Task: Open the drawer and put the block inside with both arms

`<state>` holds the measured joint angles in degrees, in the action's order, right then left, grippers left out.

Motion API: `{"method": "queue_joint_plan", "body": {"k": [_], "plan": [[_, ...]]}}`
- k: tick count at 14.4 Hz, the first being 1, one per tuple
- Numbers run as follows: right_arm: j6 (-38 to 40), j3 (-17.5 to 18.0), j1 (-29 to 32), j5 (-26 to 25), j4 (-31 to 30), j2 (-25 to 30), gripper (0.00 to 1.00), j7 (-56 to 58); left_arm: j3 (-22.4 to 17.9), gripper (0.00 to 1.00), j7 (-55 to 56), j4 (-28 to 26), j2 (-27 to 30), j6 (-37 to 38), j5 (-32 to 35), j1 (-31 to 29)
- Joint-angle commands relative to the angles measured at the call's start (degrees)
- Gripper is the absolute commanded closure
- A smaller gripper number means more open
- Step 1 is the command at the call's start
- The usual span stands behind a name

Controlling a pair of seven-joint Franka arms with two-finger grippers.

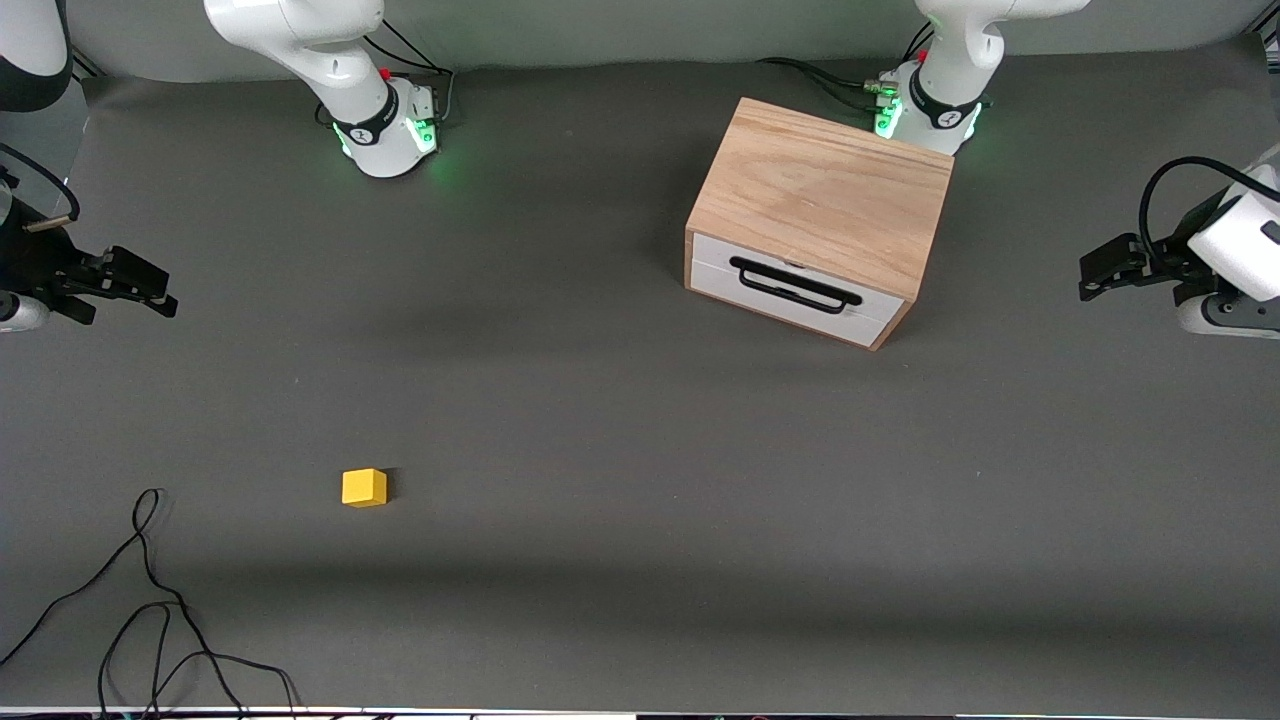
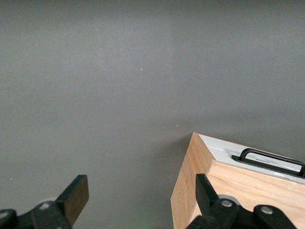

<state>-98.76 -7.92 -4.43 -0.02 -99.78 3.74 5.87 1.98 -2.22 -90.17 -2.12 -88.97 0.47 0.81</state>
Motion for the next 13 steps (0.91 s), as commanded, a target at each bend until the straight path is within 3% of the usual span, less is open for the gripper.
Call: {"method": "queue_joint_plan", "body": {"k": [1,10,13], "plan": [[0.14,0.37,0.3,-0.42,-0.15,0.22,0.0,-0.77,0.13,0.0,0.81,-1.94,1.86,-1.03,0.5,-0.1],[0.67,0.37,0.3,-0.42,-0.15,0.22,0.0,-0.43,0.13,0.0,0.81,-2.11,1.77,-1.2,0.5,-0.1],[0.67,0.37,0.21,-0.42,-0.15,0.22,0.0,-0.51,0.91,0.0,7.02,-2.02,2.12,-0.33,0.41,0.68]]}}
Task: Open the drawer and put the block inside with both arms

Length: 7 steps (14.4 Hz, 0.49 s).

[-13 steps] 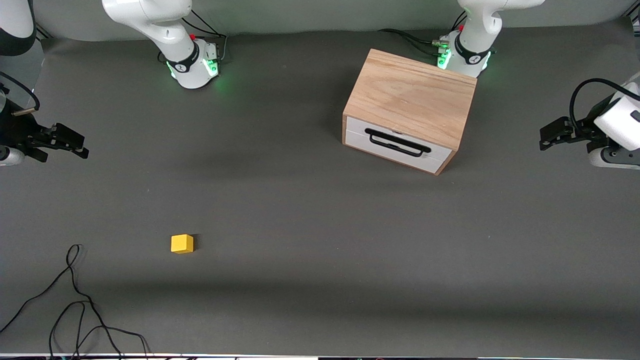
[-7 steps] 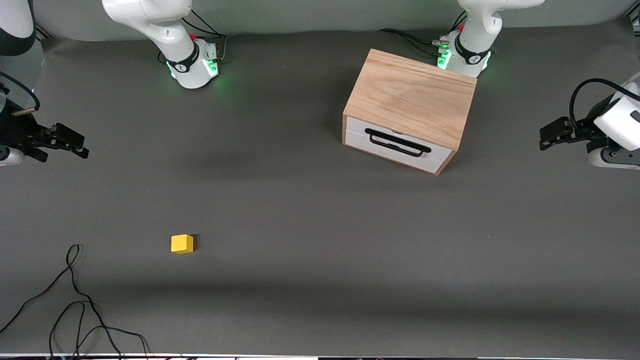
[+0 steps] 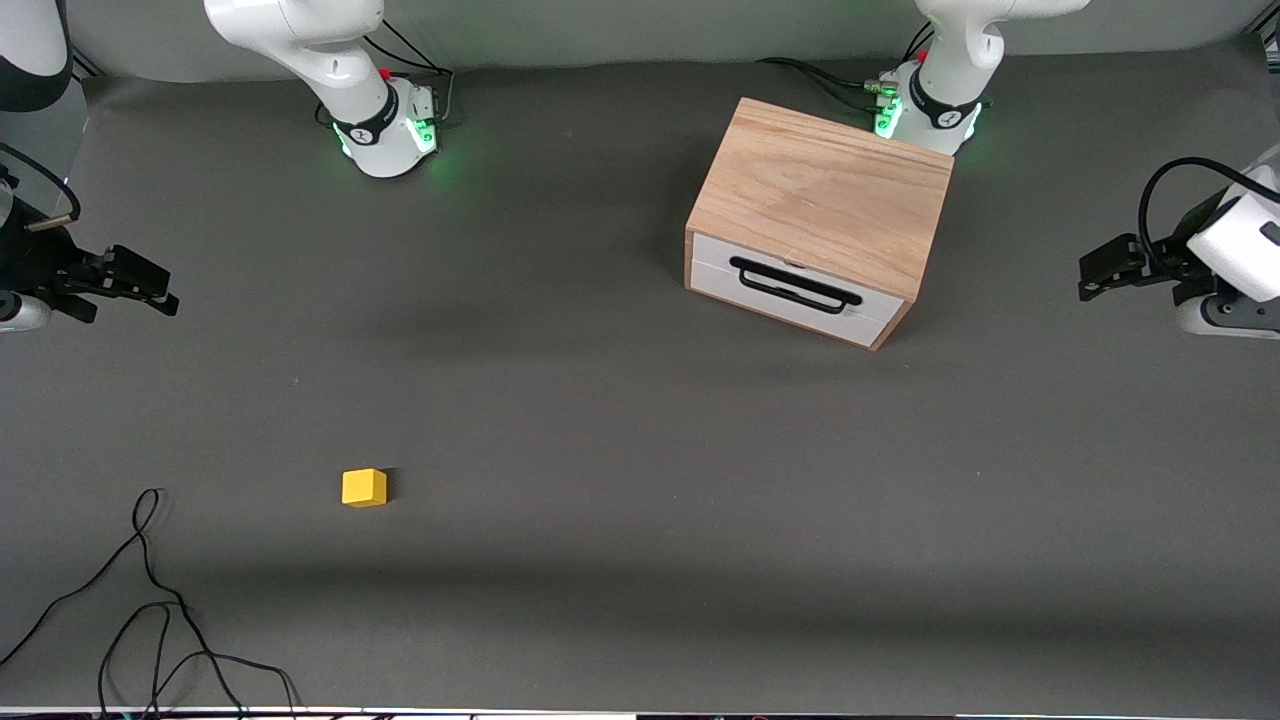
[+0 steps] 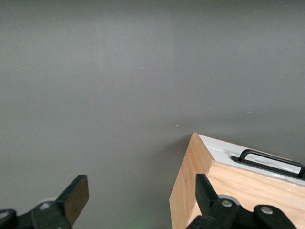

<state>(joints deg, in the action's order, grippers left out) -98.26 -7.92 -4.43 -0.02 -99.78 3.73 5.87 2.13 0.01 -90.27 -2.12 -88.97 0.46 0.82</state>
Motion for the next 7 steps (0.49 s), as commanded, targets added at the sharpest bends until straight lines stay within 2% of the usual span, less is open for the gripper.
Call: {"method": "queue_joint_plan", "body": {"k": [1,7], "plan": [[0.17,0.36,0.21,-0.42,-0.15,0.22,0.0,-0.51,2.43,0.0,7.96,-1.93,2.38,0.37,0.5,0.67],[0.08,0.28,0.3,-0.33,-0.33,-0.22,0.0,-0.42,15.78,0.0,39.23,-1.31,1.68,2.48,0.59,1.11]]}}
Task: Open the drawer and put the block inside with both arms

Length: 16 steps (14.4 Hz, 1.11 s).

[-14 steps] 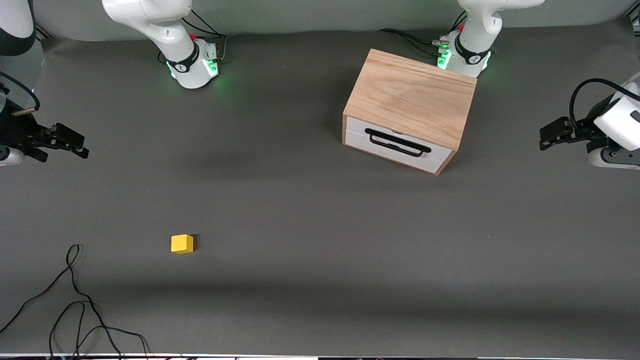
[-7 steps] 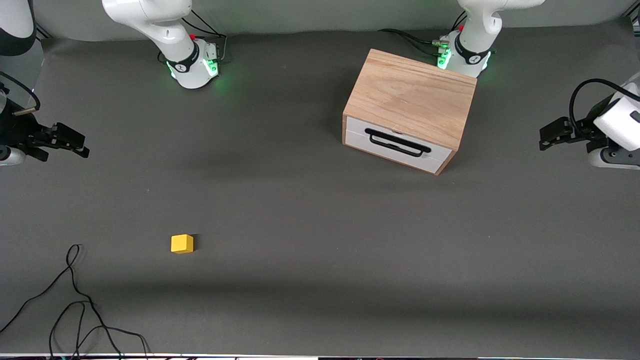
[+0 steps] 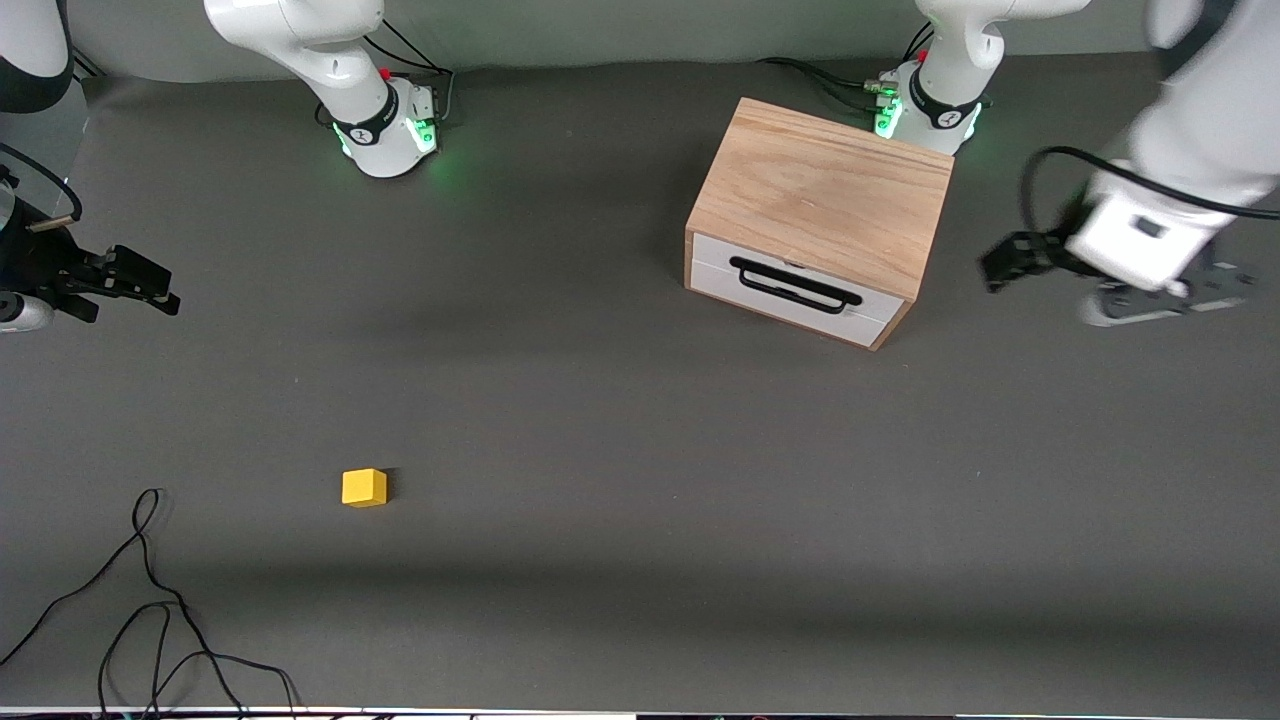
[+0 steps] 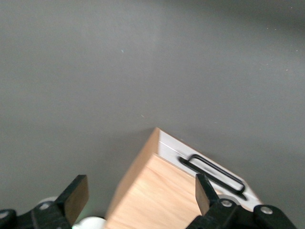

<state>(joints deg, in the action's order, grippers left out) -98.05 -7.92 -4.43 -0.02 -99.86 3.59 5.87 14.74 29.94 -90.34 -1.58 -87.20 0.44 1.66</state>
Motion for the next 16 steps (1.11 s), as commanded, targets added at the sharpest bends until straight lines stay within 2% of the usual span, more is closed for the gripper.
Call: {"method": "queue_joint_plan", "body": {"k": [1,5,7,9,14,16], "plan": [[-0.12,0.36,0.3,-0.33,-0.25,-0.07,0.0,-0.34,5.37,0.0,14.48,-1.24,0.97,0.63,0.61,0.45],[-0.12,0.01,0.39,-0.42,-0.6,-0.07,0.0,0.02,10.75,0.0,34.79,-0.72,-1.4,-0.42,2.09,4.47],[-0.12,-0.08,0.39,-0.33,-0.6,-0.07,0.0,0.02,10.75,0.0,43.41,-0.1,-4.03,-1.03,5.69,9.39],[-0.12,-0.08,0.39,-0.33,-0.6,-0.07,0.0,-0.07,10.84,0.0,49.4,0.51,-6.4,-1.3,6.23,11.95],[-0.82,-0.08,0.39,-0.24,-0.51,-0.69,0.0,-0.16,10.84,0.0,67.24,0.78,-9.57,-5.08,6.15,13.98],[-1.09,-0.08,0.39,0.28,-0.34,-1.22,0.0,-0.16,10.84,0.0,68.41,0.6,-11.24,-5.52,5.62,13.81]]}}
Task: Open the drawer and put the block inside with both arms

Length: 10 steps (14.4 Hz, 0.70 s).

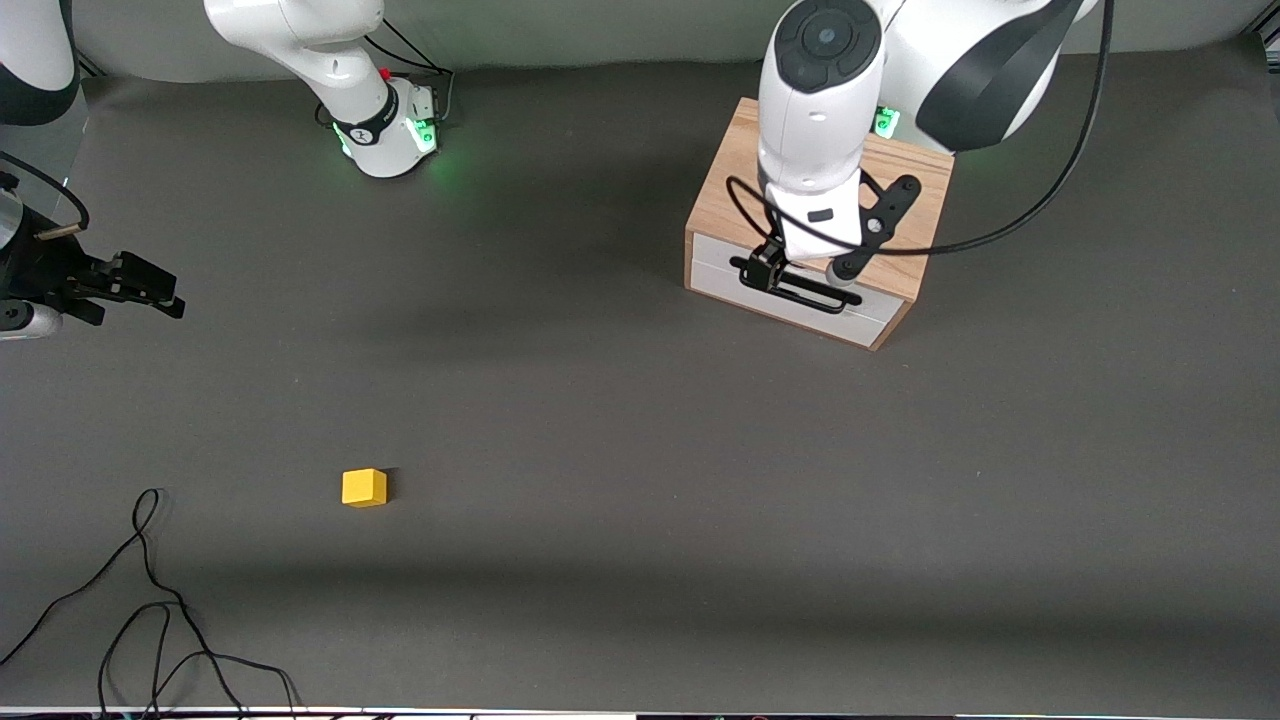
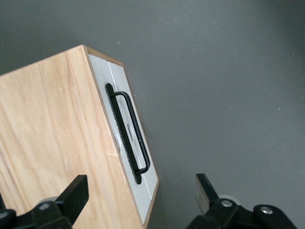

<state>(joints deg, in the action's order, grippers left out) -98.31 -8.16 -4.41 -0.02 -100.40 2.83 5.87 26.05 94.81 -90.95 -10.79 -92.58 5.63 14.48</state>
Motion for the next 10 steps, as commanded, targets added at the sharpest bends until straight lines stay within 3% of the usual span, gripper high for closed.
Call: {"method": "queue_joint_plan", "body": {"k": [1,5,10], "plan": [[-0.92,0.07,0.37,0.54,0.12,-0.45,0.0,-0.16,-0.56,0.0,3.54,0.86,-2.83,-1.01,0.26,0.64],[-0.83,0.07,0.46,0.55,-0.06,-0.45,0.0,-0.16,-1.09,0.0,3.54,-0.63,-6.87,-2.69,0.26,0.29],[-2.93,0.07,0.37,0.55,0.03,-2.56,0.0,-0.16,-1.88,0.0,3.71,-7.21,-7.4,-8.48,0.35,-0.94]]}}
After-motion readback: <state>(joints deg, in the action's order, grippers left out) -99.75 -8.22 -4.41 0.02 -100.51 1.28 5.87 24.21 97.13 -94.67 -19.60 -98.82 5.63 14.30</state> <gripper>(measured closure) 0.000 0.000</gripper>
